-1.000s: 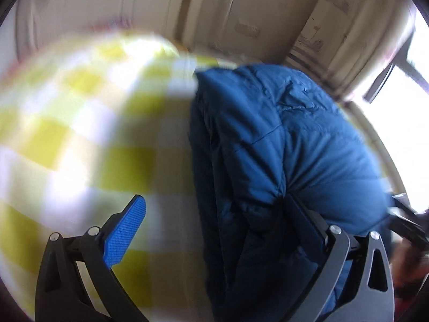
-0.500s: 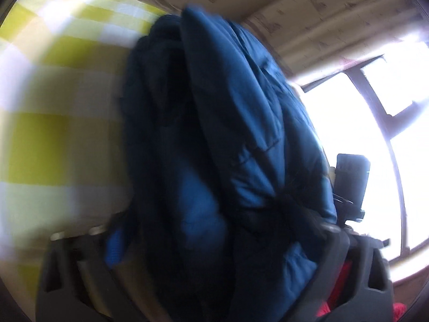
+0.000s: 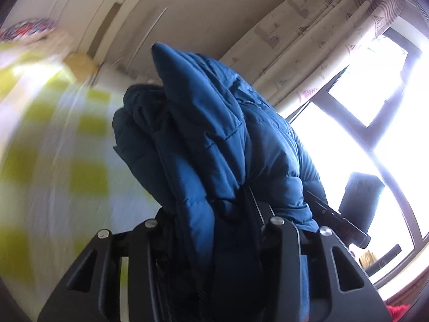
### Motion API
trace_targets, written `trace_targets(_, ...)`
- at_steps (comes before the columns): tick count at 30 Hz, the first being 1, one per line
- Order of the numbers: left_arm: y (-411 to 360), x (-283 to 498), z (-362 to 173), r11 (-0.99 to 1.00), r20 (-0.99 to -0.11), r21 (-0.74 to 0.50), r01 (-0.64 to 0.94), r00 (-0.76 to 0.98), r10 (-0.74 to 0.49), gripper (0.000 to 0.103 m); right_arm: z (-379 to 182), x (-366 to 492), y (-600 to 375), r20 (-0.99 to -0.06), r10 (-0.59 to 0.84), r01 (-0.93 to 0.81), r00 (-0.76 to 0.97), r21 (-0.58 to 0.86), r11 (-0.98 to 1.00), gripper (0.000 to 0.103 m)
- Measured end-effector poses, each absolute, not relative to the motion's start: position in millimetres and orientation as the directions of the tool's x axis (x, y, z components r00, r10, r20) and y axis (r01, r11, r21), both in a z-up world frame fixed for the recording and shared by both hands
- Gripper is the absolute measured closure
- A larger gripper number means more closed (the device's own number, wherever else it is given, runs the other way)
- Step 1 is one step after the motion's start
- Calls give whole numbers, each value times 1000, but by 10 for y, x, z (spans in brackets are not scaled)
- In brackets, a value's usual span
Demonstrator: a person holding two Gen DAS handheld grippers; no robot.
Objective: Fold large clothes
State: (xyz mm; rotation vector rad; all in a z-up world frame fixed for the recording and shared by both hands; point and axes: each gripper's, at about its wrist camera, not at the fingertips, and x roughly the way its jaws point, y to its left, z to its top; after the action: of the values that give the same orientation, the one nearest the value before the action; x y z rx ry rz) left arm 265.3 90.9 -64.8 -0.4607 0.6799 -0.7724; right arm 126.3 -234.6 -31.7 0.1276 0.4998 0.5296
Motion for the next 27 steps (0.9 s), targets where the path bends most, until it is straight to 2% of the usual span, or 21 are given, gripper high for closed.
trace_targets(3, 722, 3144, -690, 635, -401, -641, 432, 518, -756, 61, -376, 1765, -2632, -496, 526, -414, 691, 325, 850, 36)
trace_targets(5, 585, 3414, -883, 661, -456, -651, 373, 504, -733, 60, -690, 2132, -2751, -594, 507, -355, 625, 363, 862, 36)
trace_targets(6, 487, 3548, -1086, 694, -516, -639, 331, 485, -706, 58, -993, 2295, -2771, -675, 462, -292, 576, 358, 887, 30)
trace_targets(7, 406, 3632, -1327, 730, -576, -620, 286, 466, -672, 51, -1130, 2328, -2824, -675, 457, -260, 579, 378, 889, 27)
trace_targets(8, 447, 3605, -1412, 706, -531, -644, 294, 492, -690, 50, -1183, 2296, -2904, -621, 501, -266, 603, 435, 860, 26)
trace_targets(10, 549, 3551, -1506, 663, -492, -696, 275, 490, -719, 50, -1191, 2207, -2923, -613, 497, -240, 614, 456, 857, 20)
trace_targets(12, 570, 3468, -1458, 703, -519, -648, 292, 506, -689, 48, -988, 2036, -2835, -641, 386, -197, 664, 348, 917, 17)
trace_targets(14, 542, 3407, -1345, 756, -554, -581, 300, 535, -638, 46, -720, 1875, -2803, -615, 216, -111, 758, 205, 972, 14)
trace_targets(15, 504, 3371, -1305, 765, -559, -571, 298, 541, -628, 46, -567, 1715, -2720, -565, 185, -107, 804, 169, 980, 8)
trace_targets(17, 541, 3304, -1237, 779, -556, -560, 282, 569, -606, 45, -401, 1495, -2489, -499, 230, -185, 836, 138, 973, 8)
trace_targets(18, 565, 3239, -1208, 792, -550, -552, 262, 599, -582, 41, -388, 1455, -2400, -500, 240, -207, 832, 121, 971, 8)
trace_targets(19, 630, 3130, -1195, 807, -542, -542, 235, 635, -549, 38, -408, 1423, -2222, -520, 244, -236, 819, 83, 968, 8)
trace_targets(20, 675, 2983, -1151, 840, -532, -512, 182, 700, -476, 29, -485, 1403, -2021, -549, 238, -266, 802, 29, 964, 8)
trace_targets(22, 747, 2735, -982, 893, -518, -441, 92, 786, -337, 19, -758, 1320, -1695, -605, 189, -313, 774, -106, 944, 7)
trace_targets(24, 776, 2512, -828, 941, -512, -337, 4, 838, -187, 2, -917, 1236, -1426, -563, 109, -292, 819, -246, 924, 8)
trace_targets(27, 781, 2255, -506, 991, -493, -121, -52, 870, -15, 3, -816, 1099, -1548, -626, 156, -307, 764, -141, 941, 8)
